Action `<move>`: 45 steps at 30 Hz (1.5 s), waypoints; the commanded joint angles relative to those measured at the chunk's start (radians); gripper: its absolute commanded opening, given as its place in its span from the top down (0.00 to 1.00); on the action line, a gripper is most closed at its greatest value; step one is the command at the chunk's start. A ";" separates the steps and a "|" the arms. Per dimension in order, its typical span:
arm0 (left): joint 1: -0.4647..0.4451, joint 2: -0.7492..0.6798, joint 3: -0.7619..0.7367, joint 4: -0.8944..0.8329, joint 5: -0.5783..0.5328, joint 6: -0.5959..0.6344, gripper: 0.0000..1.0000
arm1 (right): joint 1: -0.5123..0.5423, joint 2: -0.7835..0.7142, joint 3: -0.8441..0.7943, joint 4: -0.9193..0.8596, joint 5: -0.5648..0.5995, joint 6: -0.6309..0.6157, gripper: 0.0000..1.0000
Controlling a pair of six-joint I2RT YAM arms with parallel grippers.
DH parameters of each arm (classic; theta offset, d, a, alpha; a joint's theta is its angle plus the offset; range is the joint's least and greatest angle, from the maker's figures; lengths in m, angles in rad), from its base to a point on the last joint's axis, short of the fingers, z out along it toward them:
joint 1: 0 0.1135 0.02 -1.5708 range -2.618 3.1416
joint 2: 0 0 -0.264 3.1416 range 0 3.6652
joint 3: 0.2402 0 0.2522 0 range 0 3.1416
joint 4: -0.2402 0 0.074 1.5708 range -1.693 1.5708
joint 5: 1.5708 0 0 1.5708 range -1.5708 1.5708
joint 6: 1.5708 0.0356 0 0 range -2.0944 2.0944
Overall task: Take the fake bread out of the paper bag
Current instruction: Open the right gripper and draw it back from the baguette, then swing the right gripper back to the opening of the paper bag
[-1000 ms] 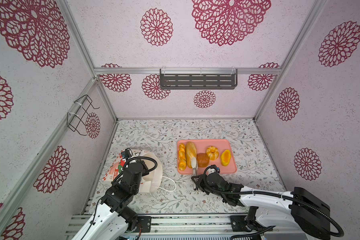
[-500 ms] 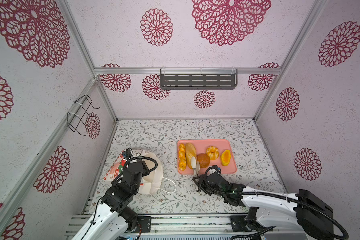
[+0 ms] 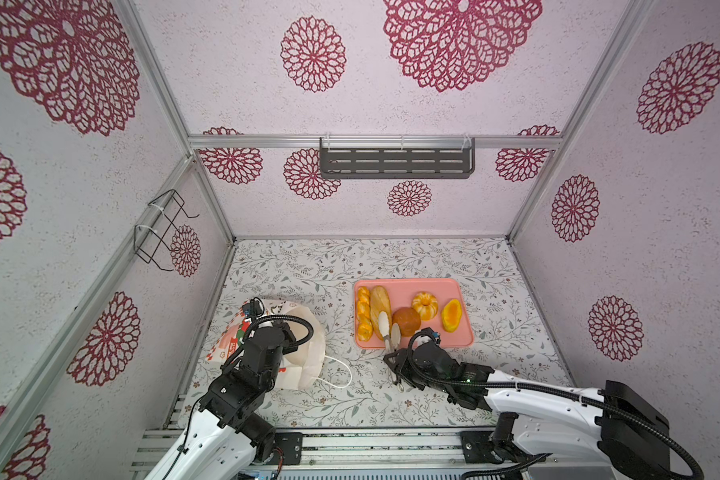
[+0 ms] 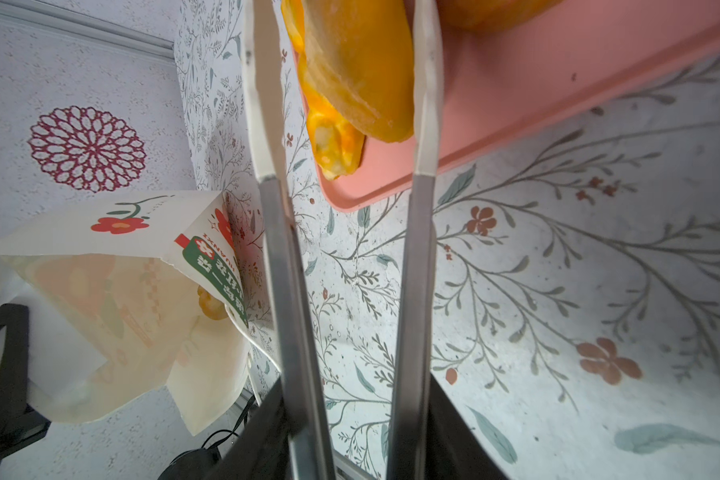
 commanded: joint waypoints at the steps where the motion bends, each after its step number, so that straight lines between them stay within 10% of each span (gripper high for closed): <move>1: 0.007 -0.017 -0.005 0.002 0.000 -0.006 1.00 | -0.001 -0.052 0.006 -0.034 -0.003 -0.014 0.53; 28: 0.007 -0.025 -0.004 0.005 0.020 -0.002 1.00 | -0.001 -0.272 -0.083 -0.133 -0.032 -0.053 0.56; 45: 0.007 -0.006 0.028 0.048 0.113 0.086 1.00 | -0.001 -0.219 0.267 -0.608 -0.086 -0.393 0.57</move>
